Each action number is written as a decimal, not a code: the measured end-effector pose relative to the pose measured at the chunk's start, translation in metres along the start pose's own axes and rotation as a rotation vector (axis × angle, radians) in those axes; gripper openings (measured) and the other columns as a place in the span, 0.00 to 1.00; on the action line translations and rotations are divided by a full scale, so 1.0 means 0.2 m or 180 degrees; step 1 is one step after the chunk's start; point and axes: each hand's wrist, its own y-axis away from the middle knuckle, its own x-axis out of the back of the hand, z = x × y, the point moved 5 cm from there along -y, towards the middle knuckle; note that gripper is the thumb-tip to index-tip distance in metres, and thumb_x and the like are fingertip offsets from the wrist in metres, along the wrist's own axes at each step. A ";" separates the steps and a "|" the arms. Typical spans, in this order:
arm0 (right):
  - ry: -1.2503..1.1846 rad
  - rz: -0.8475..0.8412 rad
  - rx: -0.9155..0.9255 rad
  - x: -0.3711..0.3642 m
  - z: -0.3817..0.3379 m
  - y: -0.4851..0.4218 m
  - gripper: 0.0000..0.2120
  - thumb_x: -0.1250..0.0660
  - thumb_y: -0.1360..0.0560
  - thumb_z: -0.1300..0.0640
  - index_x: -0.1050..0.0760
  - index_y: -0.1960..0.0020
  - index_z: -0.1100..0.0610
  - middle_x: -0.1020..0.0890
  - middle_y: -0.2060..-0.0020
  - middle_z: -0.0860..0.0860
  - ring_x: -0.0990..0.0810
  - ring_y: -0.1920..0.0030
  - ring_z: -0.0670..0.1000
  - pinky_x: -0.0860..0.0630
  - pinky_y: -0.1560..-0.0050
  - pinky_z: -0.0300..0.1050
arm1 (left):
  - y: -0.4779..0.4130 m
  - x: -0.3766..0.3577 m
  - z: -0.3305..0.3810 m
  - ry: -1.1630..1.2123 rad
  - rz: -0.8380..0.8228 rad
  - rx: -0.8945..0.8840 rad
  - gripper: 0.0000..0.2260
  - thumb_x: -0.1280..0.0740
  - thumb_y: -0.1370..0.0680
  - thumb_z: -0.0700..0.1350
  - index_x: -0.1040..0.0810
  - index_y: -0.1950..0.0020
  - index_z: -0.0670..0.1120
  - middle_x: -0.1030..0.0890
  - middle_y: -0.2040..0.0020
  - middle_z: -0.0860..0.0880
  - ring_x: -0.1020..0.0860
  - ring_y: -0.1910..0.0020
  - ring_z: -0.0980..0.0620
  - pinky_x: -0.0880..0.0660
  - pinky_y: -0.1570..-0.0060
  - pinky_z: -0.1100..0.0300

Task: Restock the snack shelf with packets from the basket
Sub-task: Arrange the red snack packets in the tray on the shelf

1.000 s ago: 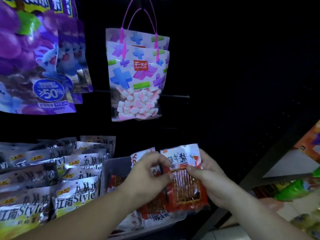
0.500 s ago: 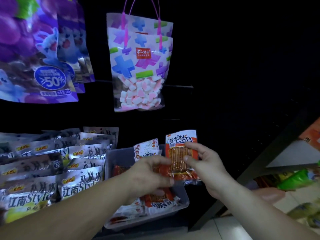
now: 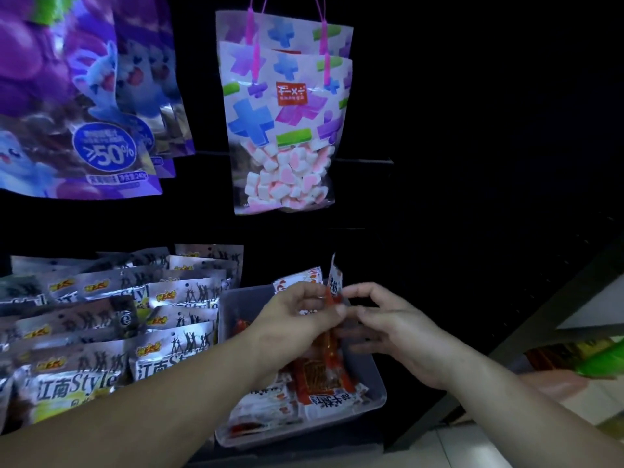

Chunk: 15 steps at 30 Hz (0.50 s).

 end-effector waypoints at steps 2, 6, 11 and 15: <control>0.0167 0.0463 0.0179 0.03 0.02 -0.07 0.11 0.36 0.16 0.61 0.26 0.36 0.52 0.14 0.43 0.53 0.13 0.48 0.55 0.16 0.48 0.56 | -0.03 0.04 -0.02 -0.0168 0.0077 -0.0026 0.11 0.31 0.19 0.36 0.21 0.41 0.49 0.15 0.46 0.47 0.16 0.51 0.46 0.18 0.48 0.39; 0.0546 0.0862 0.0466 0.09 0.05 -0.22 0.32 0.24 0.25 0.63 0.30 0.27 0.42 0.23 0.40 0.43 0.17 0.63 0.44 0.19 0.62 0.41 | -0.10 0.03 -0.11 -0.0156 -0.0094 0.0211 0.16 0.42 0.21 0.24 0.23 0.42 0.41 0.14 0.49 0.41 0.14 0.53 0.43 0.15 0.56 0.51; 0.0705 0.0318 -0.0456 -0.03 0.37 -0.43 0.25 0.37 0.23 0.74 0.24 0.31 0.56 0.21 0.59 0.50 0.18 0.55 0.53 0.16 0.52 0.54 | -0.22 0.00 -0.26 -0.0865 -0.0255 0.0353 0.12 0.34 0.23 0.27 0.20 0.46 0.41 0.18 0.52 0.45 0.20 0.57 0.54 0.20 0.57 0.66; 0.1322 0.0862 -0.0108 0.09 0.37 -0.48 0.14 0.34 0.21 0.69 0.22 0.42 0.54 0.20 0.53 0.50 0.21 0.53 0.49 0.25 0.61 0.31 | -0.25 0.11 -0.41 -0.1308 -0.0272 0.0856 0.15 0.36 0.24 0.24 0.19 0.47 0.41 0.19 0.52 0.46 0.21 0.57 0.51 0.22 0.64 0.65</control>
